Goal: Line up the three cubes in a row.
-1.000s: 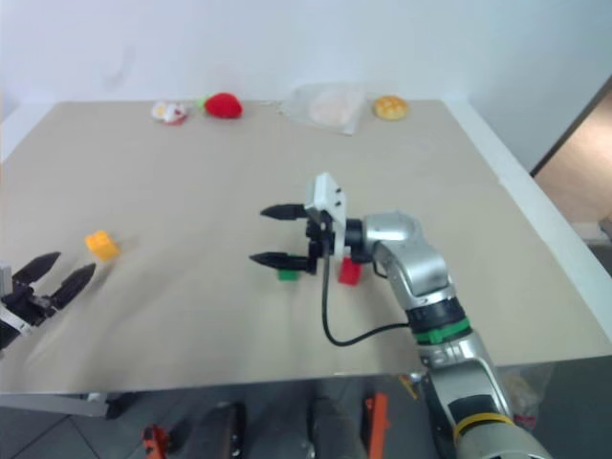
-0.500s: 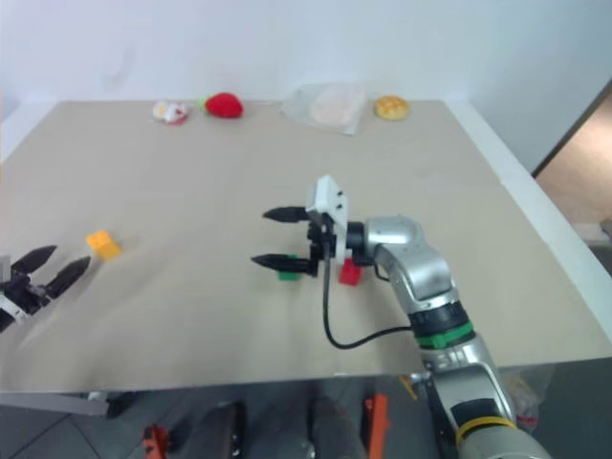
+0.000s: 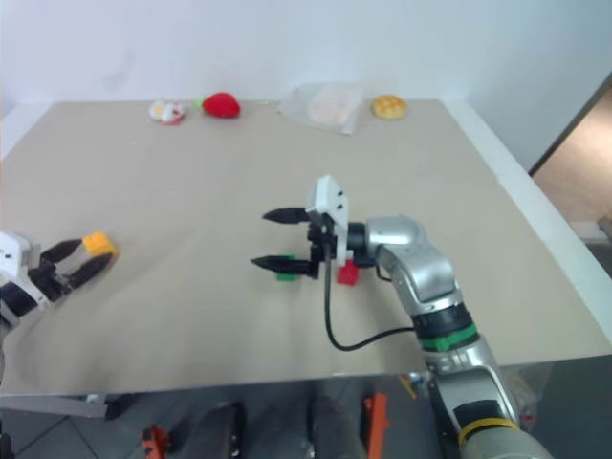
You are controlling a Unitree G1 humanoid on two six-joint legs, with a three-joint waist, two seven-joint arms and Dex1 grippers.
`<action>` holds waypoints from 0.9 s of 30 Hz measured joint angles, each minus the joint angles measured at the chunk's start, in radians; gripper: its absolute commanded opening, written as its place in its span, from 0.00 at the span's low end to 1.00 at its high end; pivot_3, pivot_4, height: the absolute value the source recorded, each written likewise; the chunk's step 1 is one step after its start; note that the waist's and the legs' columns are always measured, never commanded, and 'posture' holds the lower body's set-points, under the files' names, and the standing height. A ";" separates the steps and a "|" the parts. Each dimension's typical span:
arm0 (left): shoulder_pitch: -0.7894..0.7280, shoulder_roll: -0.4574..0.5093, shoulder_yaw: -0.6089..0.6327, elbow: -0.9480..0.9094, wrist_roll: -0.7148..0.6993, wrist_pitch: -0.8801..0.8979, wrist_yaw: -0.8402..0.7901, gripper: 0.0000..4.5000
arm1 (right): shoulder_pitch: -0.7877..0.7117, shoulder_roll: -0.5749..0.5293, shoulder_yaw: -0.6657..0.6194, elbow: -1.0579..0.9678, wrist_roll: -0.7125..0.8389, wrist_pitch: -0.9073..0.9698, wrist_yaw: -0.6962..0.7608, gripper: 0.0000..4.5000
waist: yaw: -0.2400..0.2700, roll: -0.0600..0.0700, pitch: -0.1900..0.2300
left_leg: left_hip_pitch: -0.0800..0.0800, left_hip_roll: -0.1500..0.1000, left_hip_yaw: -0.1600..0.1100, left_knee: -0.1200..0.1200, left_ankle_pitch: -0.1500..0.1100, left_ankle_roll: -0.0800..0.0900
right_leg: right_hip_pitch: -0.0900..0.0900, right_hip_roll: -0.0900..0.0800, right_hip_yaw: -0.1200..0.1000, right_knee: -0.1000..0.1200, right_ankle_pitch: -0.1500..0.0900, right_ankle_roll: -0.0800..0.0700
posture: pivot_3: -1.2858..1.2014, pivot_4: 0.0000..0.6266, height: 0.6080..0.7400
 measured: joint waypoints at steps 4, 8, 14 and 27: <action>-0.029 0.001 -0.002 0.056 0.017 -0.024 0.009 0.85 | 0.008 -0.004 0.000 0.000 0.003 0.001 -0.002 0.97 | 0.000 0.000 0.000 | 0.000 0.000 0.000 0.000 0.000 0.000 | 0.000 0.000 0.000 0.000 0.000 0.000 | 0.52 0.24 1.00; -0.052 -0.004 -0.026 0.083 0.033 -0.048 0.018 0.85 | 0.008 -0.006 0.000 0.000 0.004 0.001 -0.004 0.97 | 0.000 0.000 0.000 | 0.000 0.000 0.000 0.000 0.000 0.000 | 0.000 0.000 0.000 0.000 0.000 0.000 | 0.52 0.24 1.00; -0.118 -0.033 -0.072 0.172 0.063 -0.086 0.017 0.50 | 0.004 -0.009 -0.001 0.002 0.005 0.000 -0.005 0.97 | 0.001 0.000 0.000 | 0.000 0.000 0.000 0.000 0.000 0.000 | 0.000 0.000 0.000 0.000 0.000 0.000 | 0.52 0.24 1.00; -0.165 -0.058 -0.118 0.169 0.071 -0.120 -0.029 0.36 | -0.005 -0.022 -0.002 0.003 0.005 -0.001 -0.010 0.97 | 0.002 -0.001 0.000 | 0.000 0.000 0.000 0.000 0.000 0.000 | 0.001 0.000 0.000 0.000 0.000 0.001 | 0.52 0.24 1.00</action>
